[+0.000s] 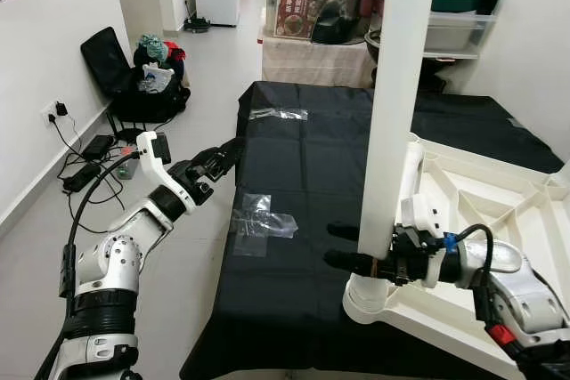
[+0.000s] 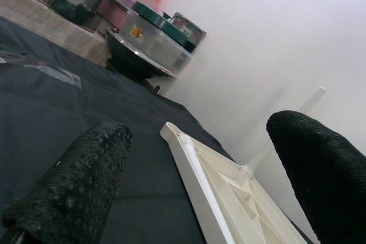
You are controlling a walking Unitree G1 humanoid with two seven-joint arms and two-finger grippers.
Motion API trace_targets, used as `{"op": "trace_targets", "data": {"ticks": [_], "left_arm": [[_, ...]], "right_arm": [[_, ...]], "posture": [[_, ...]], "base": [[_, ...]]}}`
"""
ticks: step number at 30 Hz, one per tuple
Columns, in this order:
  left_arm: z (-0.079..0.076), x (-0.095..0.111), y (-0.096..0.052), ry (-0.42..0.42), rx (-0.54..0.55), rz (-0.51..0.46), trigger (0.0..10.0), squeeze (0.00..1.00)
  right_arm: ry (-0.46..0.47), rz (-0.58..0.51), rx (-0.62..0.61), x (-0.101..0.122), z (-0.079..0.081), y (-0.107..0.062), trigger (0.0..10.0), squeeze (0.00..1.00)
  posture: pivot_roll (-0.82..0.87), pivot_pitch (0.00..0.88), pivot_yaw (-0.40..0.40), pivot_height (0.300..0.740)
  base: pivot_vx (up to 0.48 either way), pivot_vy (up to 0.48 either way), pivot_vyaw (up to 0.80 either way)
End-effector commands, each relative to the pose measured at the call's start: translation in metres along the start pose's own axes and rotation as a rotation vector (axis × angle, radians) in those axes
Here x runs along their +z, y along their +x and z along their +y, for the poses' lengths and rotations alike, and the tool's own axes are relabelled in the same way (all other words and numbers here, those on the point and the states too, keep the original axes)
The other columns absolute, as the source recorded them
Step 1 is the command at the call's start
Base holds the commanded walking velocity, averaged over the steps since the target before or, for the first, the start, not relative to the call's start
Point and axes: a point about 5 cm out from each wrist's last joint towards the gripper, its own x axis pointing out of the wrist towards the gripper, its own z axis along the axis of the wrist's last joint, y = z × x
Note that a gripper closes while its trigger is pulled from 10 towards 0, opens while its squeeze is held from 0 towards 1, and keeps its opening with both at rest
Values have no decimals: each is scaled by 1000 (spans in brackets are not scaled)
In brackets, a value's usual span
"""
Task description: Building children table
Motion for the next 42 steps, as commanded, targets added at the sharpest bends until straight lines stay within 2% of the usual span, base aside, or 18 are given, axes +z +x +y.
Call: {"op": "trace_targets", "data": {"ticks": [1, 4, 7, 8, 11, 14, 16, 17, 19, 24, 26, 29, 33, 34, 35, 37, 38, 42], "left_arm": [[1, -3, -3, -20, 11, -3, 10000, 0], [2, -3, -3, -20, 13, -4, 10000, 0], [3, -4, -4, -21, 22, -5, 10000, 0], [3, -4, -4, -21, 22, -5, 10000, 0], [4, -5, -5, -18, 29, -8, 10000, 0], [4, -5, -5, -18, 31, -8, 10000, 0], [4, -5, -5, -15, 32, -7, 10000, 0], [4, -5, -5, -15, 32, -7, 10000, 0], [4, -4, -4, -15, 34, -9, 10000, 0], [4, -5, -3, -17, 35, -10, 10000, 0], [5, -5, -4, -20, 38, -10, 10000, 0], [6, -4, -5, -23, 44, -15, 10000, 0], [6, -4, -5, -24, 45, -16, 10000, 0], [6, -5, -5, -26, 46, -16, 10000, 0], [6, -5, -5, -26, 46, -16, 10000, 0], [6, -5, -5, -26, 47, -16, 10000, 0], [6, -5, -5, -27, 48, -16, 10000, 0], [6, -5, -4, -28, 48, -17, 10000, 0]], "right_arm": [[56, -5, -74, -13, 0, 4, 0, 0], [49, -7, -117, -14, -1, 5, 0, 0], [52, -9, -319, -25, -2, 5, 0, 0], [52, -9, -319, -25, -2, 5, 0, 0], [78, -15, -504, -35, 2, 3, 0, 0], [75, -11, -540, -37, 4, 3, 0, 0], [33, 79, -660, -47, 8, 5, 0, 0], [33, 79, -660, -47, 8, 5, 0, 0], [85, 157, -842, -62, 8, 2, 0, 0], [143, 212, -934, -73, 10, -1, 0, 0], [193, 277, -1001, -83, 9, -4, 0, 0], [243, 240, -990, -81, 8, 1, 0, 0], [243, 184, -936, -74, 8, 6, 0, 0], [211, 81, -816, -59, 8, 12, 0, 0], [211, 81, -816, -59, 8, 12, 0, 0], [119, -74, -551, -28, 15, 20, 0, 0], [83, -105, -454, -19, 19, 21, 0, 0], [64, -111, -394, -14, 21, 21, 0, 0]], "posture": [[50, 0, -92, 740], [50, 0, -92, 740], [47, 0, -100, 740], [47, 0, -100, 740], [42, 0, -92, 740], [42, 0, -92, 740], [36, 0, -88, 740], [36, 0, -88, 740], [38, 0, -89, 740], [37, 0, -87, 740], [35, 0, -93, 740], [36, 0, -97, 740], [36, 0, -97, 740], [33, 0, -96, 740], [33, 0, -96, 740], [32, 0, -98, 740], [32, 0, -98, 740], [37, 0, -102, 740]], "base": [[0, 0, 0], [0, 0, 0], [0, 0, 0], [0, 0, 0], [0, 0, 0], [0, 0, 0], [0, 0, 0], [0, 0, 0], [0, 0, 0], [0, 0, 0], [0, 0, 0], [0, 0, 0], [0, 0, 0], [0, 0, 0], [0, 0, 0], [0, 0, 0], [0, 0, 0], [0, 0, 0]]}}
